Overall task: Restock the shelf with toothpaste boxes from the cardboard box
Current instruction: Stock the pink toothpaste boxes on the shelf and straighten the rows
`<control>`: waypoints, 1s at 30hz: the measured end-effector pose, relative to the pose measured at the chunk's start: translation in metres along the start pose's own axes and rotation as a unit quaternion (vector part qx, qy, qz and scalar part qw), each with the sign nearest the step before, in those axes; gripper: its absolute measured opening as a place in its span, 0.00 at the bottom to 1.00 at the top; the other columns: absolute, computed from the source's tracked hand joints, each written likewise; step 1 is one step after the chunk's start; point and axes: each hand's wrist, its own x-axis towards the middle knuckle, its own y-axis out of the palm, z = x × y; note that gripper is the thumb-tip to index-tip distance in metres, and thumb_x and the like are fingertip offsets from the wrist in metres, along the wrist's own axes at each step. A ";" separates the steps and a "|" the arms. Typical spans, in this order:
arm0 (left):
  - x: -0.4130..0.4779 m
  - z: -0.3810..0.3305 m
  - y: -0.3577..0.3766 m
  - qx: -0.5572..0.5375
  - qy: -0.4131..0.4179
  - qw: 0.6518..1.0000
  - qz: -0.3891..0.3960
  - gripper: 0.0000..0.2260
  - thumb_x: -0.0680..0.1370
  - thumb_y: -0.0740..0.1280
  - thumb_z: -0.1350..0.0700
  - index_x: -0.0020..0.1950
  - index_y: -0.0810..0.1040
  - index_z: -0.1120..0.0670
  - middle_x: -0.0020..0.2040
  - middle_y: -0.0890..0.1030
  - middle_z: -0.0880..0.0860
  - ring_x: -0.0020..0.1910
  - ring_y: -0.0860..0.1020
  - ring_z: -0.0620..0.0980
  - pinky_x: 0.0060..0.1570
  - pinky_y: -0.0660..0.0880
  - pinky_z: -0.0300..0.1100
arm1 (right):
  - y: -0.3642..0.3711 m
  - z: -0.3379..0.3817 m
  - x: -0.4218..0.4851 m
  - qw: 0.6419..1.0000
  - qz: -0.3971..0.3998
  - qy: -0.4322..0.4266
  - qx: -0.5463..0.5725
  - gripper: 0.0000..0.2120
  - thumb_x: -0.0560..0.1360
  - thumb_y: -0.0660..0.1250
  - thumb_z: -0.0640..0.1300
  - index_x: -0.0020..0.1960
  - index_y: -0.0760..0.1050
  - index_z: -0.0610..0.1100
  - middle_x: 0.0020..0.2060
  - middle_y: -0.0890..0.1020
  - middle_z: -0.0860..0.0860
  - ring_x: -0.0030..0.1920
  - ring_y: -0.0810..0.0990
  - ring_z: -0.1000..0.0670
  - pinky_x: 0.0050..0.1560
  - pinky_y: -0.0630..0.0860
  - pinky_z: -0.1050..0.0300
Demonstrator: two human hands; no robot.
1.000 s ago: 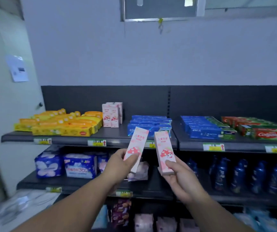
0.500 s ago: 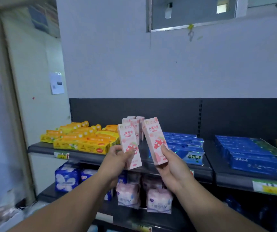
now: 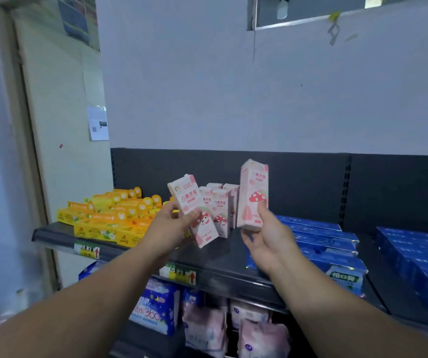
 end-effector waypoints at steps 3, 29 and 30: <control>0.031 0.000 -0.014 0.026 0.009 0.999 0.020 0.09 0.77 0.69 0.58 0.55 0.73 0.53 0.51 0.82 0.54 0.46 0.83 0.50 0.40 0.80 0.48 | 0.013 -0.006 0.021 1.000 0.006 -0.009 -0.012 0.10 0.80 0.63 0.49 0.56 0.78 0.46 0.45 0.86 0.50 0.45 0.83 0.52 0.47 0.75 0.57; 0.163 0.036 -0.046 0.219 0.039 0.929 0.297 0.15 0.74 0.72 0.62 0.56 0.72 0.50 0.47 0.82 0.49 0.46 0.82 0.45 0.41 0.82 0.42 | 0.045 -0.045 0.087 0.842 -0.146 -0.011 -0.519 0.22 0.74 0.60 0.27 0.58 0.62 0.52 0.49 0.82 0.45 0.48 0.84 0.42 0.46 0.81 0.35; 0.165 0.036 -0.047 0.218 0.040 0.928 0.299 0.15 0.75 0.71 0.62 0.57 0.71 0.50 0.47 0.82 0.49 0.46 0.82 0.45 0.38 0.81 0.39 | 0.045 -0.046 0.087 0.844 -0.150 -0.014 -0.514 0.22 0.74 0.60 0.28 0.57 0.62 0.52 0.49 0.83 0.45 0.48 0.84 0.42 0.46 0.81 0.35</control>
